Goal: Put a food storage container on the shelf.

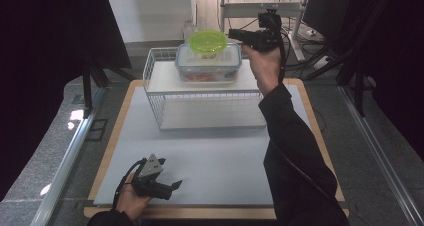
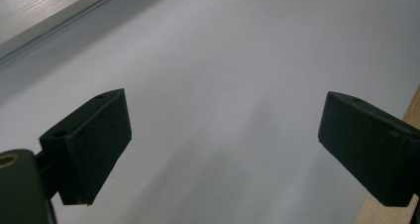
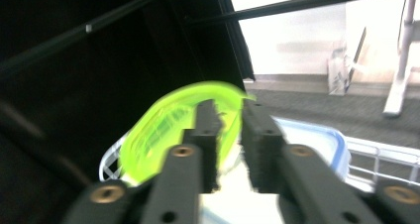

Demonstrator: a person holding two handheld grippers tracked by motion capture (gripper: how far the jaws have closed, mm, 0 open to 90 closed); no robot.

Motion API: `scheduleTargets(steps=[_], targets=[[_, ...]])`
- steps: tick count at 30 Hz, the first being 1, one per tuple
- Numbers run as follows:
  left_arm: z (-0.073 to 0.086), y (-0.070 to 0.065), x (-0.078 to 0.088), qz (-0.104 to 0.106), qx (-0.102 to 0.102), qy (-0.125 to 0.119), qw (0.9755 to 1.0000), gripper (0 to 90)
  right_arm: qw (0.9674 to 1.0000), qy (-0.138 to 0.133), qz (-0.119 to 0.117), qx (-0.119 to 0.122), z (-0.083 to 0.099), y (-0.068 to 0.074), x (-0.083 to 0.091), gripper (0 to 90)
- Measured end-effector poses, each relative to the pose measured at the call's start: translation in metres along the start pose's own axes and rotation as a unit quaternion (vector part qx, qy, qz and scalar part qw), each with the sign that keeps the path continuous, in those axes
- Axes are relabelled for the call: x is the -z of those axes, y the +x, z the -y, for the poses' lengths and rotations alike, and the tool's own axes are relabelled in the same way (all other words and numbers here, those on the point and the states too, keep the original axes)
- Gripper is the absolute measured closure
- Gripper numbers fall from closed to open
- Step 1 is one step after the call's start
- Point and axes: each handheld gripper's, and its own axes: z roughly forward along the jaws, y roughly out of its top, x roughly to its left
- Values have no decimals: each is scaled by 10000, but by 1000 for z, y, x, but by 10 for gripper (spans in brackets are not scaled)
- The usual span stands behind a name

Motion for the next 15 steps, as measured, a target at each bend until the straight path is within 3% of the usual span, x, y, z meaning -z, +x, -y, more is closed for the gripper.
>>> scheduleTargets(steps=[1,2,3,5,8,9,11,15], targets=[[0,0,0,-10,-5,-3,10000,62,9999,35,7,157,5,4,4,867],[0,0,0,-10,-5,-3,10000,62,9999,35,7,157,5,4,4,867],[0,0,0,-14,-4,-9,10000,62,9992,54,-33,394,16,11,10,900],[0,-1,-1,-9,18,-20,10000,62,9980,214,-171,568,28,19,7,900],[0,-1,-1,-18,12,-22,10000,62,9966,384,-321,661,40,25,0,900],[0,-1,0,-24,-10,-10,10000,62,9950,542,-424,726,48,30,-10,900],[0,-1,0,-21,-9,-21,10000,62,9936,658,-376,840,53,34,-20,900],[0,-1,0,-21,-8,-20,10000,62,9934,741,-356,795,56,33,-35,900]])
